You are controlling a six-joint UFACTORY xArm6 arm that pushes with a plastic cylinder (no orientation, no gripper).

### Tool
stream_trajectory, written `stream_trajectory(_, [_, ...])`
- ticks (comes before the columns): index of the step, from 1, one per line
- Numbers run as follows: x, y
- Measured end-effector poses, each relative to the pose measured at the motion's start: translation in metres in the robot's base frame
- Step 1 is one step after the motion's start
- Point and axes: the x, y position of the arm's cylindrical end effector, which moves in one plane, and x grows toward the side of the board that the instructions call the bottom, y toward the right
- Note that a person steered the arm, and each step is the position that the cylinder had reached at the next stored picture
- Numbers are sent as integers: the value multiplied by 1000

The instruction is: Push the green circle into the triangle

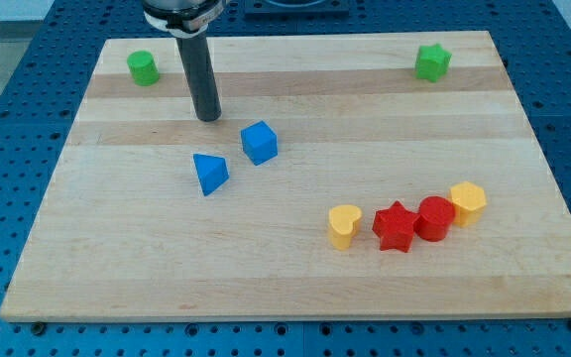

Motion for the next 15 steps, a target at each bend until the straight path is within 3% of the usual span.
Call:
stream_trajectory(3, [-45, 2])
stream_trajectory(12, [-57, -101])
stream_trajectory(14, [-31, -160])
stream_trajectory(15, [-90, -185])
